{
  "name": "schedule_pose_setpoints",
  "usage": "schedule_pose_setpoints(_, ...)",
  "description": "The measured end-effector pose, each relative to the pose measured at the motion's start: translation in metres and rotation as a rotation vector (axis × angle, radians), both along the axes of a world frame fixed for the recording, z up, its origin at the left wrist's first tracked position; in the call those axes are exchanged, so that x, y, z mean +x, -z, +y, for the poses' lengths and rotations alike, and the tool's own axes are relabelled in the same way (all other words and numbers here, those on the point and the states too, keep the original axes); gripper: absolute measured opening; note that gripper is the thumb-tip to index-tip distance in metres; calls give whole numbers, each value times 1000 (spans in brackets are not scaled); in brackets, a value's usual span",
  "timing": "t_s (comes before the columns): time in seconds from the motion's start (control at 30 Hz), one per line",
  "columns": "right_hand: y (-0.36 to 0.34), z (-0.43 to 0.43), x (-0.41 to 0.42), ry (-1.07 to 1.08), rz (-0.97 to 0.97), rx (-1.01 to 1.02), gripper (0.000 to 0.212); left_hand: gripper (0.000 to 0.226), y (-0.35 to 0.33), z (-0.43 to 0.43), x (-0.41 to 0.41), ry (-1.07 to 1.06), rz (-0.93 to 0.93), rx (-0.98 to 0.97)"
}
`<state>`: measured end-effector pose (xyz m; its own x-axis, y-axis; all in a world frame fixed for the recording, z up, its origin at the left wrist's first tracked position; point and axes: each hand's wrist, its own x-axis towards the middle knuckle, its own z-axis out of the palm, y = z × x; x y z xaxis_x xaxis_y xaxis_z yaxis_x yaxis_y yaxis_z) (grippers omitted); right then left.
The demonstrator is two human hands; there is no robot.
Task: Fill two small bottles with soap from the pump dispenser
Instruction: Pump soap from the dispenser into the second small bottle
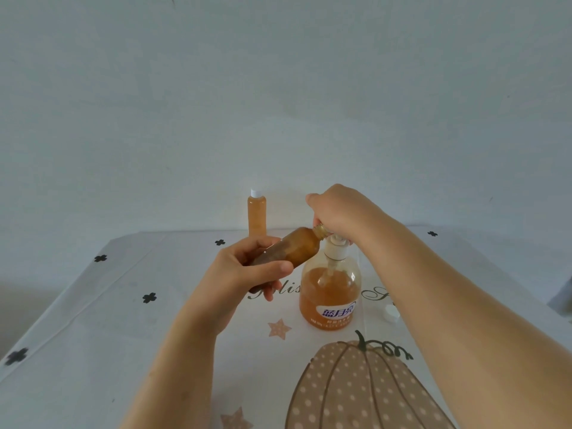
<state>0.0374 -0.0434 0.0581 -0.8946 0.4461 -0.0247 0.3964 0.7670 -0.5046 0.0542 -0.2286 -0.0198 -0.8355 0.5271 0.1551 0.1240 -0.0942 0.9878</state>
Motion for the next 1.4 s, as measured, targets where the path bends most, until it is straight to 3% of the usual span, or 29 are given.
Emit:
schedule_pose_setpoints(0.17, 16, 5, -4, -37, 66, -17, 46, 27, 1, -3, -1, -9, -16, -47)
schedule_pose_setpoints(0.37, 23, 4, -3, -23, 101, -23, 63, 36, 2, -3, -1, -8, -8, -75)
schedule_pose_setpoints(0.77, -10, -6, 12, -46, -2, 20, 58, 40, -1, 0, 2, -16, -10, 21)
schedule_pose_setpoints(0.9, -9, -6, 16, -60, 0, -38, 39, 37, -1, 1, 3, -10, -13, 37)
schedule_pose_setpoints(0.97, -9, -6, 21, -101, 14, -64, 46, 40, -1, 1, 3, -16, -18, 41)
schedule_pose_setpoints(1.17, -2, -5, 16, -72, 8, -16, 36, 26, 1, 0, 0, -12, -28, 9)
schedule_pose_setpoints(1.4, 14, -2, 6, -24, 40, -85, 34, 39, 1, -1, -3, -28, -24, -56)
